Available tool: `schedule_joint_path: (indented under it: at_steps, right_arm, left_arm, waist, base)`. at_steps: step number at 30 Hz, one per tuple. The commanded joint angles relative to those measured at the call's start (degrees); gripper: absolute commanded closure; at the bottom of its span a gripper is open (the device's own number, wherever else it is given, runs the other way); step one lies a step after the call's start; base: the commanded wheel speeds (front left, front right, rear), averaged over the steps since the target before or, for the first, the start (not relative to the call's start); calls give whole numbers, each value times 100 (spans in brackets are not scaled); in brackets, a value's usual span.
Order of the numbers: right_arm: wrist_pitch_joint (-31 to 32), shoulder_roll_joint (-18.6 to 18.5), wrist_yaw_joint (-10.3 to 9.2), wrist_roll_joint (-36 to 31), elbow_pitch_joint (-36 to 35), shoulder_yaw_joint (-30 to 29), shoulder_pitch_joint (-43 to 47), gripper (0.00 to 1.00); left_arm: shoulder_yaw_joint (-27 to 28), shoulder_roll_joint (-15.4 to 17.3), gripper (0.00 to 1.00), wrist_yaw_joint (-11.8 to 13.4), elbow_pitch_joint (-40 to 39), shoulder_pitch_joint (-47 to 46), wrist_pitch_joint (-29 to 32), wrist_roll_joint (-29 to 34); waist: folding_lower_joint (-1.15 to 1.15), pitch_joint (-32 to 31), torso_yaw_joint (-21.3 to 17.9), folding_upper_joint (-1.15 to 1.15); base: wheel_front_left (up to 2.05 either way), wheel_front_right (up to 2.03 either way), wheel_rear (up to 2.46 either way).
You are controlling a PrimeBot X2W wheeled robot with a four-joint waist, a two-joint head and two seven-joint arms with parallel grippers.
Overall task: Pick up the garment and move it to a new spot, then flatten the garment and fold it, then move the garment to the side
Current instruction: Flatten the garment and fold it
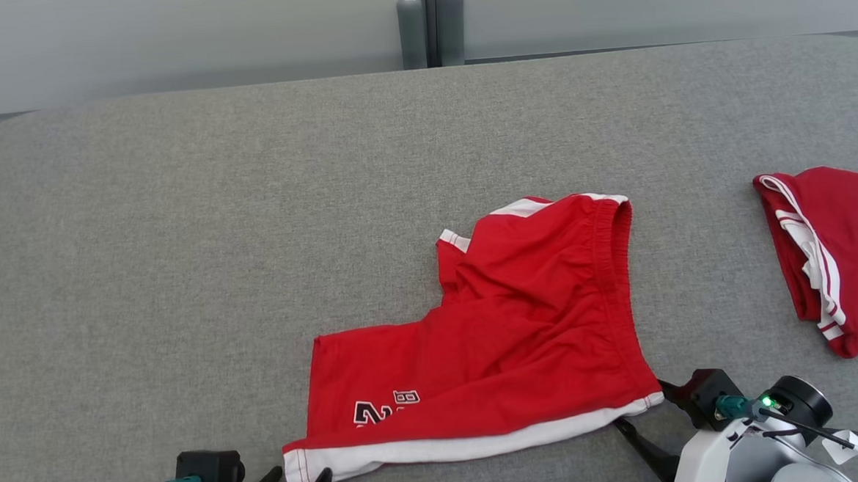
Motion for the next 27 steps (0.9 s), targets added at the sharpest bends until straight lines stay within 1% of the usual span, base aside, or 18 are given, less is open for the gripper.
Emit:
schedule_joint_path:
  at_steps: [1, 3, 4, 5, 7, 8, 9, 10, 13, 14, 15, 16, 17, 22, 25, 27]
  right_arm:
    - [-54, 13, -9, 43, 47, 18, -77, 0]
    - [-84, 23, -9, 63, 88, 38, -102, 0]
    - [-109, 26, -9, 77, 128, 50, -102, 0]
    - [-119, 26, -9, 79, 145, 55, -105, 0]
    - [-139, 39, -9, 81, 168, 62, -113, 0]
    - [-150, 45, -9, 79, 179, 66, -118, 0]
    - [-158, 54, -9, 76, 188, 72, -119, 0]
    - [-162, 67, -9, 90, 198, 77, -120, 0]
    - [-178, 84, -9, 113, 211, 98, -130, 1]
    - [-185, 95, -9, 155, 218, 118, -132, 44]
    - [-198, 102, -8, 188, 216, 146, -139, 69]
    - [-205, 108, -7, 232, 226, 154, -154, 94]
    - [-232, 111, -7, 275, 233, 162, -170, 100]
    - [-310, 55, -9, 526, 202, 133, -217, 100]
    - [-382, 2, -9, 829, -28, -93, -183, 100]
    - [-405, -83, -9, 1063, -311, -337, -117, 100]
  left_arm:
    - [-33, 9, 0, -28, 33, -99, -27, -40]
    - [-64, 9, 0, -37, 71, -104, -47, -76]
    - [-81, 15, 10, -30, 93, -103, -63, -84]
    - [-87, 21, 22, -30, 102, -103, -74, -78]
    - [-96, 37, 52, -30, 109, -113, -86, -72]
    - [-99, 41, 62, -30, 110, -121, -90, -75]
    - [-112, 53, 88, -32, 109, -123, -77, -80]
    - [-132, 63, 100, -38, 101, -126, -56, -100]
    - [-169, 73, 100, -45, 73, -140, -39, -151]
    - [-191, 81, 100, -50, 64, -142, -29, -170]
    - [-224, 85, 100, -50, 52, -138, -15, -199]
    - [-249, 90, 100, -54, 29, -128, 0, -230]
    - [-269, 96, 100, -57, 3, -112, 25, -262]
    - [-347, 170, 100, -75, -230, 5, 165, -473]
    - [-258, 212, 100, -80, -630, 73, 222, -722]
    - [-148, 268, 100, -82, -1038, 119, 247, -920]
  waist:
    - [0, -9, -18, 0]
    - [0, -17, -35, 0]
    - [0, -32, -49, 0]
    - [0, -31, -52, 0]
    - [0, -23, -57, 0]
    - [0, -20, -58, 0]
    - [0, -15, -60, 0]
    - [0, -7, -61, 0]
    - [0, 3, -54, 0]
    - [0, 4, -48, 0]
    - [0, 5, -43, 0]
    - [0, 6, -41, 0]
    - [0, 4, -39, 0]
    - [0, -26, -39, 0]
    - [0, -48, -45, 0]
    - [0, -57, -58, 0]
  base:
    - [0, 0, 0]
    - [0, 0, 0]
    - [0, 0, 0]
    - [0, 0, 0]
    - [0, 0, 0]
    - [0, 0, 0]
    - [0, 0, 0]
    - [0, 0, 0]
    - [0, 0, 0]
    - [0, 0, 0]
    - [0, 0, 0]
    - [0, 0, 0]
    - [0, 0, 0]
    - [0, 0, 0]
    - [0, 0, 0]
    - [0, 0, 0]
